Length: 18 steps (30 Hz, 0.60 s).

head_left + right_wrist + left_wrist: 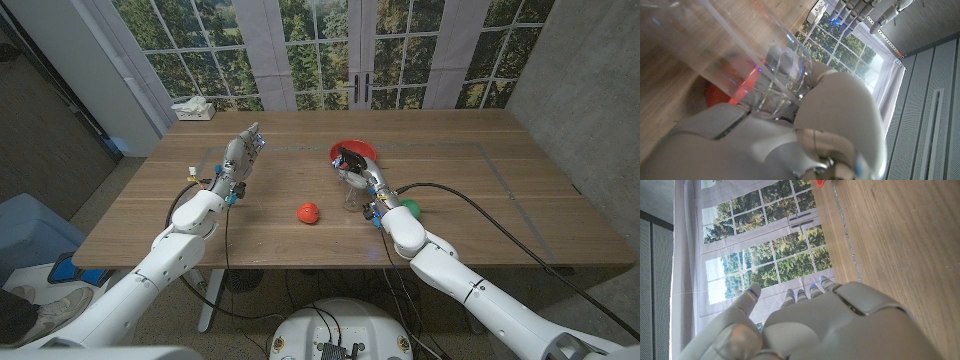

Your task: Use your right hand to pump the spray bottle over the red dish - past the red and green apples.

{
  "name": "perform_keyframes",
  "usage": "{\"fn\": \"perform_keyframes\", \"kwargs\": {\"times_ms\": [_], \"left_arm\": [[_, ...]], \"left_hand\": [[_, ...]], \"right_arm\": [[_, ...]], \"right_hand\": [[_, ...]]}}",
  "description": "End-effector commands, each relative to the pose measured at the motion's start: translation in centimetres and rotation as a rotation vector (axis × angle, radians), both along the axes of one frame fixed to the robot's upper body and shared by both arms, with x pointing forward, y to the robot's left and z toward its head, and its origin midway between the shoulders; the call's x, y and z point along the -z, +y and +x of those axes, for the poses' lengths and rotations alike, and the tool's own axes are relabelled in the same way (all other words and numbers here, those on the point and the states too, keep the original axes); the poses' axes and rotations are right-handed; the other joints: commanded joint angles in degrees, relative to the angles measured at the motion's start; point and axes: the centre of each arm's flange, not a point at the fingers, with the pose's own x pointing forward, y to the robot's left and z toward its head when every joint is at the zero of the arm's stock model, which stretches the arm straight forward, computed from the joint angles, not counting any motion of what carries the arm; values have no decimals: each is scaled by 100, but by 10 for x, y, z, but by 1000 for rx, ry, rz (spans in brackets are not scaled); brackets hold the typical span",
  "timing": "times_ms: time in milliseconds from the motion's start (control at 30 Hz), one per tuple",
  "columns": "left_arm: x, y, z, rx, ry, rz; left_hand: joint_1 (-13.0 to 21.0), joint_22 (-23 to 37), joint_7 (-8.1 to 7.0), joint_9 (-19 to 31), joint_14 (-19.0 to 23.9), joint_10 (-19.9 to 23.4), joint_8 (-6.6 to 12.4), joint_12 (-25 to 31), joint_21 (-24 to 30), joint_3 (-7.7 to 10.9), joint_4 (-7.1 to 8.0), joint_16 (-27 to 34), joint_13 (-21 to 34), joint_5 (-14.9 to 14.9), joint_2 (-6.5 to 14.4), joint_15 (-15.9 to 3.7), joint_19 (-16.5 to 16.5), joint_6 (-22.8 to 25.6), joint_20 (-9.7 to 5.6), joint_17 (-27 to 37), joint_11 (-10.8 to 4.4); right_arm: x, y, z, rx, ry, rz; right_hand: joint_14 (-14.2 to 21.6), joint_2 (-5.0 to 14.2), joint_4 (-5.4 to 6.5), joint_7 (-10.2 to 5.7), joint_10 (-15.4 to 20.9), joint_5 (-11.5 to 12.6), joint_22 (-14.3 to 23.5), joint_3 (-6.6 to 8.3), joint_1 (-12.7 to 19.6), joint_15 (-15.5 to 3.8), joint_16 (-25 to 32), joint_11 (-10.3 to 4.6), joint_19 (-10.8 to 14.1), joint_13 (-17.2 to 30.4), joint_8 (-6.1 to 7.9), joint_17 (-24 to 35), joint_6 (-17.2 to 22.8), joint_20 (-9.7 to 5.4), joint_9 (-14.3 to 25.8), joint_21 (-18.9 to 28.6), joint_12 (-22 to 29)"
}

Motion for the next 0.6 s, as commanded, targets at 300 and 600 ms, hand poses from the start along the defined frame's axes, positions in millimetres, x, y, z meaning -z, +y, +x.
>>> {"fn": "perform_keyframes", "kwargs": {"times_ms": [300, 600], "left_arm": [[1, 2, -1, 5, -8, -7], [-1, 3, -1, 5, -16, -9]], "left_hand": [[17, 22, -44, 10, -605, -324, 13, 7, -21, 8, -56, -17, 17, 15, 395, -329, 28, -12, -365, -5, 41], [32, 23, -41, 11, -601, -326, 10, 6, -23, 12, -80, -15, 16, 15, 410, -327, 33, -13, -358, -5, 35]], "right_arm": [[-11, -10, -12, 17, -44, 39], [-20, -18, -16, 50, -80, 41]], "right_hand": [[6, 312, 19, -29, 95, 37, -189, -20, 359, -774, 879, 3, 18, 50, 79, 184, 59, -697, -54, 81, -48], [2, 321, 22, -40, 118, 40, -327, -38, 365, -779, 875, -4, 6, 79, 137, 184, 38, -704, -36, 150, -87]]}}
